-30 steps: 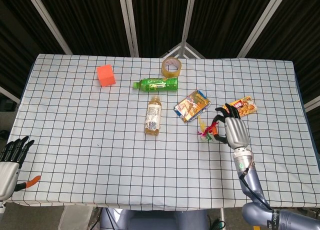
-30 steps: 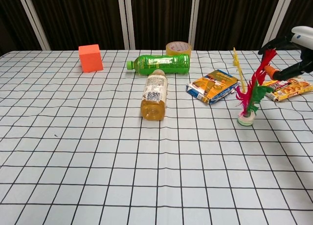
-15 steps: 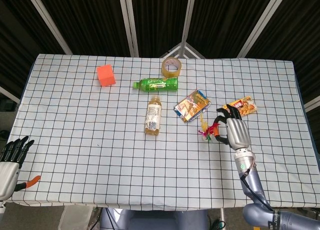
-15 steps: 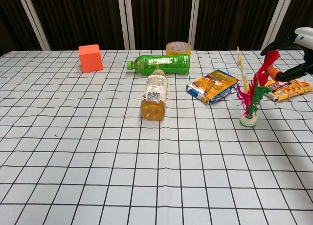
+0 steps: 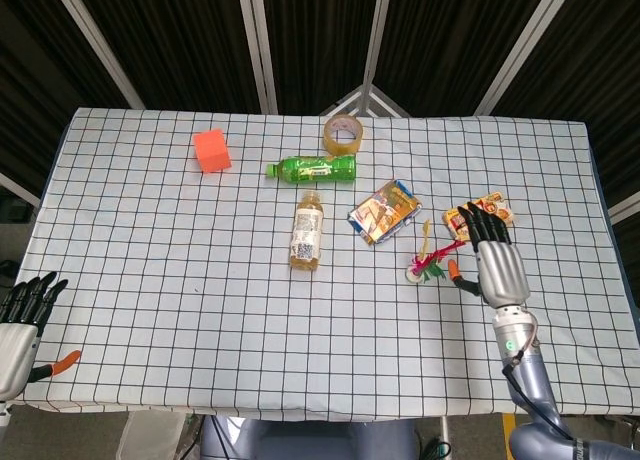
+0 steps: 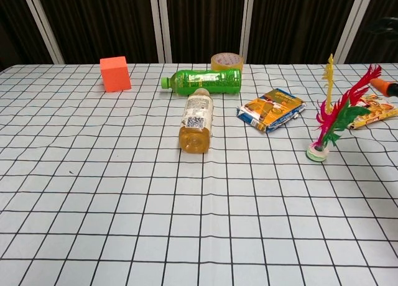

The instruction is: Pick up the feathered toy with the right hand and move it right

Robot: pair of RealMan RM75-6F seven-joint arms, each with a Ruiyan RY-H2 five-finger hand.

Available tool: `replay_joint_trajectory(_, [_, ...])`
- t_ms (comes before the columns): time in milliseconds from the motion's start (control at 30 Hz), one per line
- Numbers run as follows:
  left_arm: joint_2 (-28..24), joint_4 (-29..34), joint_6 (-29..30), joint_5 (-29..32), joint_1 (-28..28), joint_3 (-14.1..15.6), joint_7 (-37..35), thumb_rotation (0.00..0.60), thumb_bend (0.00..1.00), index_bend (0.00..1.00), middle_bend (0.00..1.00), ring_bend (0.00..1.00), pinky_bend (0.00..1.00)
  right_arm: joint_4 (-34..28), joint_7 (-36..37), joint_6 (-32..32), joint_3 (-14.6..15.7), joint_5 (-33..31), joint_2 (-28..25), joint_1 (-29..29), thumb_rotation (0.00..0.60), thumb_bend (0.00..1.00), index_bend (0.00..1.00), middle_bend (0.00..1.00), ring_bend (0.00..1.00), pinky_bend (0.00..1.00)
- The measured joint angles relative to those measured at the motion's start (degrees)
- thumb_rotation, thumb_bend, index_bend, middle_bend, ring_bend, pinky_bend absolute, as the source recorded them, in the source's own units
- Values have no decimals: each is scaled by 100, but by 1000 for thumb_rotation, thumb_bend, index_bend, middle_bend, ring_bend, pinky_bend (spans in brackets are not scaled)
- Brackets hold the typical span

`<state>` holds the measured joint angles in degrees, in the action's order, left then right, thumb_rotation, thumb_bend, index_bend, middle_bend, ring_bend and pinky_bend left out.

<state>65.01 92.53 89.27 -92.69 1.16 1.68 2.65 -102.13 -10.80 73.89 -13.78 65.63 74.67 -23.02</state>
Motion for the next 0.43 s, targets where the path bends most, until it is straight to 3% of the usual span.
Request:
replay_joint_trajectory(267, [24, -61, 44, -38, -8, -3, 77, 600, 0, 0, 0, 0, 0, -80, 91, 361, 729, 886, -799, 626, 600, 457, 0, 0, 0, 0])
replay_joint_trajectory(433, [56, -94, 76, -39, -12, -25, 148, 600, 0, 0, 0, 0, 0, 343, -20, 918, 1257, 1758, -1007, 1085, 600, 446, 0, 0, 0, 0])
